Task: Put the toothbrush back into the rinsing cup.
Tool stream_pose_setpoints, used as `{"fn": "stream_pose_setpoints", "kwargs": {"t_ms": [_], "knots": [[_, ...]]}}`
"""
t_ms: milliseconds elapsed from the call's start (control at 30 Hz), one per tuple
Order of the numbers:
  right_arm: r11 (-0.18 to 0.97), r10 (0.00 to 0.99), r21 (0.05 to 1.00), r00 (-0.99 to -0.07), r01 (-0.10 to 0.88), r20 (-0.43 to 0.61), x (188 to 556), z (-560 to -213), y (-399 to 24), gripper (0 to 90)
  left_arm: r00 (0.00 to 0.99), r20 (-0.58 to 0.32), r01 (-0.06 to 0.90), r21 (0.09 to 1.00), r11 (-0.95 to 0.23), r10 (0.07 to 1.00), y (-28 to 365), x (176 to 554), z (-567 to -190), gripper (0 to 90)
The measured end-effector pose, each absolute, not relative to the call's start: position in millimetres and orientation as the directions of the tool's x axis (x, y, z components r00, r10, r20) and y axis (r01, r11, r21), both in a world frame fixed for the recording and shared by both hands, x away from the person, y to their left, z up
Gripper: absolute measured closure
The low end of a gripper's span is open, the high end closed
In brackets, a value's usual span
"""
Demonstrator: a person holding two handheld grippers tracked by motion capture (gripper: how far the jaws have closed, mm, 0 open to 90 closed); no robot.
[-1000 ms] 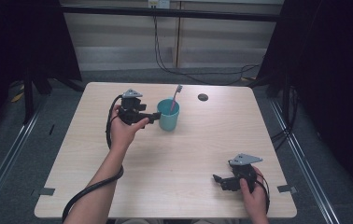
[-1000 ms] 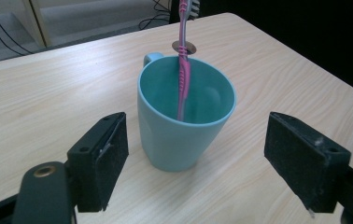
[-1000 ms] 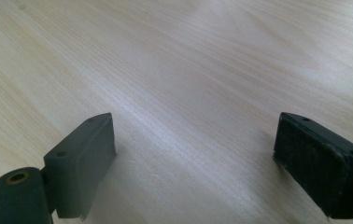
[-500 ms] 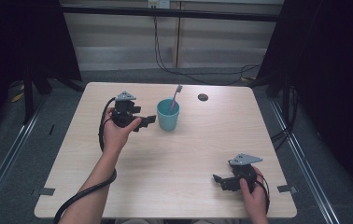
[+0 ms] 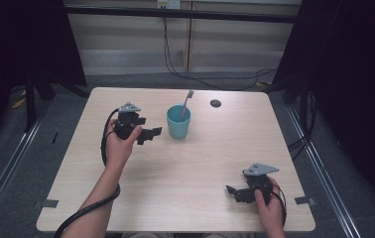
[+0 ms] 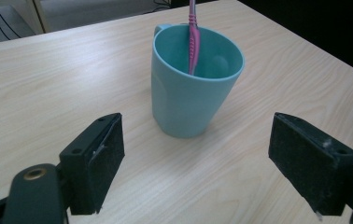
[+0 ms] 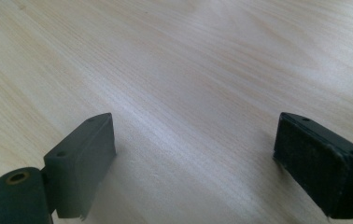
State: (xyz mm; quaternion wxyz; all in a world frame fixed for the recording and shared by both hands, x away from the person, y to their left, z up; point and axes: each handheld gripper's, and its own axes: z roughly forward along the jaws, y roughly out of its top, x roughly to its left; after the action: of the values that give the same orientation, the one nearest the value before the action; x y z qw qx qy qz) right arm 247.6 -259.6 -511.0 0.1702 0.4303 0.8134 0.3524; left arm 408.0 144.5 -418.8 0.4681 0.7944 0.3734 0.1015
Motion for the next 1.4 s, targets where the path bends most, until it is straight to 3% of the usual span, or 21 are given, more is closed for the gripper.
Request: {"fn": "stream_pose_setpoints", "kwargs": {"t_ms": [1400], "knots": [[0.382,0.820,0.720,-0.572,0.579,0.026,247.6,-511.1,-259.6,12.1,0.693,-0.192,0.532,0.787,-0.313,0.695,170.4,384.0,-468.8,18.2]]}}
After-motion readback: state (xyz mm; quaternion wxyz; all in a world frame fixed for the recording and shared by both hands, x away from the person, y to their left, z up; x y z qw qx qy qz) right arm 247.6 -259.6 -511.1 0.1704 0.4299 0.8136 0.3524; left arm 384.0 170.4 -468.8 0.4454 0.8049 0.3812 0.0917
